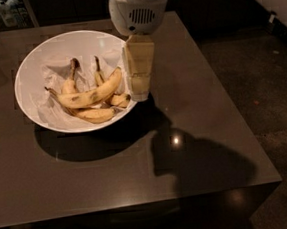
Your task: Pick banana from white bowl
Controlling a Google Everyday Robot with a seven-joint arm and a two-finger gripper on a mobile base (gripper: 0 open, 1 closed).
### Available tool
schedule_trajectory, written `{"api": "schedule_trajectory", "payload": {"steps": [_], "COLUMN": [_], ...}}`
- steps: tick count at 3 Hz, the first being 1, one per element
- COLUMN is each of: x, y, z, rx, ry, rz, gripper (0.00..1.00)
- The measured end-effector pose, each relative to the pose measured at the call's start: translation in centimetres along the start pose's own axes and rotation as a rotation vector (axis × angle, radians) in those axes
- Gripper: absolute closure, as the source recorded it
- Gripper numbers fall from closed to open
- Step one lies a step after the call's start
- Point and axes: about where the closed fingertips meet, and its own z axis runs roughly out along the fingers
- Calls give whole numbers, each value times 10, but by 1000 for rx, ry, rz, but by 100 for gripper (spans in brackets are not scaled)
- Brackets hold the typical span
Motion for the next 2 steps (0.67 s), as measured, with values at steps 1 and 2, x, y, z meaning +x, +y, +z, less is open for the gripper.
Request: {"api": "schedule_trajectory", "payload": {"steps": [1,2], "x": [-25,-38], "y": [-7,-11], "z": [24,47], "rx": [-45,-87], "ry": [-2,5], "rz": [-47,-69], "gripper": [0,9]}}
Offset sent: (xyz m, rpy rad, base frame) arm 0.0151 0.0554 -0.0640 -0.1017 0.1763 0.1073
